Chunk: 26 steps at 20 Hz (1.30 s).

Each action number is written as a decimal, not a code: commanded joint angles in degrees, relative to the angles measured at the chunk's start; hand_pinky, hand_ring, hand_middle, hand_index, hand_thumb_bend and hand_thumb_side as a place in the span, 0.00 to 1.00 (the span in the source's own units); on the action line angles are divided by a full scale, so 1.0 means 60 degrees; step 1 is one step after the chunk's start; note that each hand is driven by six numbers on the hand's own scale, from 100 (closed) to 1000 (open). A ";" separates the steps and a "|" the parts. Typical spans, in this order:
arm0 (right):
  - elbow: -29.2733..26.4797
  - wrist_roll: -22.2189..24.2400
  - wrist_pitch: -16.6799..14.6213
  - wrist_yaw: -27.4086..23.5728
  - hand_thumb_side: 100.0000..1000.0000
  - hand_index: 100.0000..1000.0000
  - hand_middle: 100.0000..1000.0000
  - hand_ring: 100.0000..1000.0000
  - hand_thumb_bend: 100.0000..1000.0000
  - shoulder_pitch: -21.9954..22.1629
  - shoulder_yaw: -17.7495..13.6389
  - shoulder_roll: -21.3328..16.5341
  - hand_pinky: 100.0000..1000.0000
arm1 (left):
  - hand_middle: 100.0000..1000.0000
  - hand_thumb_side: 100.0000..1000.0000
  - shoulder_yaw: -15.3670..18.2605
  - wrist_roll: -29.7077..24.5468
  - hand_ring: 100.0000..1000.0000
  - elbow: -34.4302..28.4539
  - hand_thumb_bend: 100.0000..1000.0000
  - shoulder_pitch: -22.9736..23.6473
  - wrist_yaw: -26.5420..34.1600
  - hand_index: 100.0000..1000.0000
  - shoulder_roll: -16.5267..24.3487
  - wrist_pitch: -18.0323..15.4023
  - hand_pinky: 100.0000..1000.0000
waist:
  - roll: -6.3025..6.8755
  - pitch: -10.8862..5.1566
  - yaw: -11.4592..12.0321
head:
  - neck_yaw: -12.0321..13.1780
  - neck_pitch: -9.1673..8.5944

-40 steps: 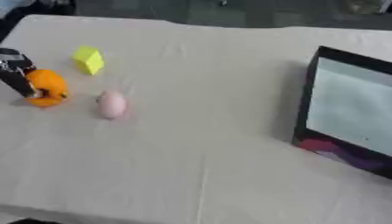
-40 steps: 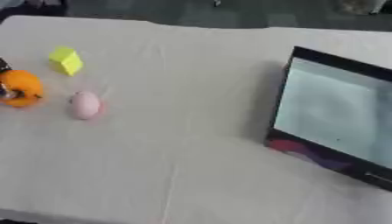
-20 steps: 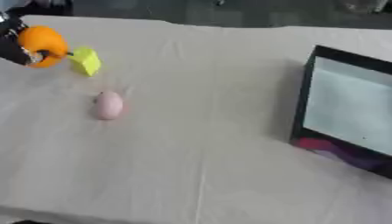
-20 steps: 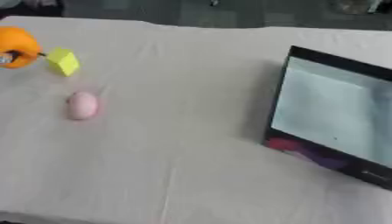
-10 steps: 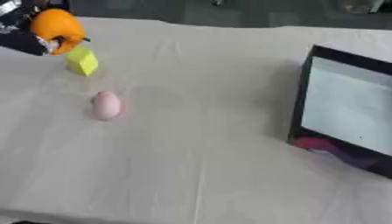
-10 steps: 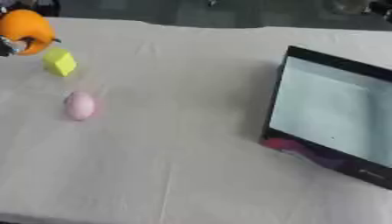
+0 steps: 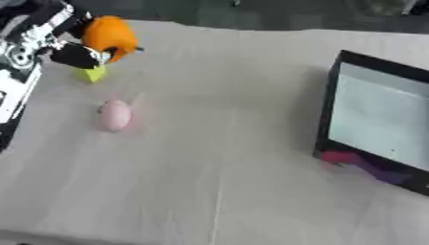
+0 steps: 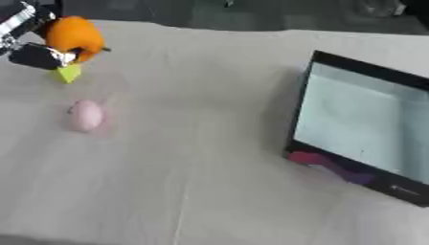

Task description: Pick up the objects with one hand, pass them to the other hand, and then place them into the box on the other side of the table.

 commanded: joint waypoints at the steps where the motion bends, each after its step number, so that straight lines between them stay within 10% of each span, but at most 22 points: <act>1: 0.0270 0.0379 -0.0016 0.0521 0.48 1.00 1.00 1.00 0.00 -0.0570 0.0357 0.0126 1.00 | 0.36 0.00 0.0020 0.0361 0.46 -0.0360 0.12 -0.0097 -0.0262 0.44 -0.0233 -0.0154 0.70 | -0.0122 -0.0583 0.0030 | -0.0076 -0.0063; 26: 0.2727 0.2293 -0.1194 0.3781 0.55 1.00 1.00 1.00 0.00 -0.2512 0.1928 0.2271 1.00 | 0.34 0.00 -0.0359 0.2213 0.43 -0.1469 0.03 0.0647 -0.0865 0.43 -0.2857 -0.1256 0.70 | -0.0264 -0.0354 0.0529 | -0.0994 -0.0304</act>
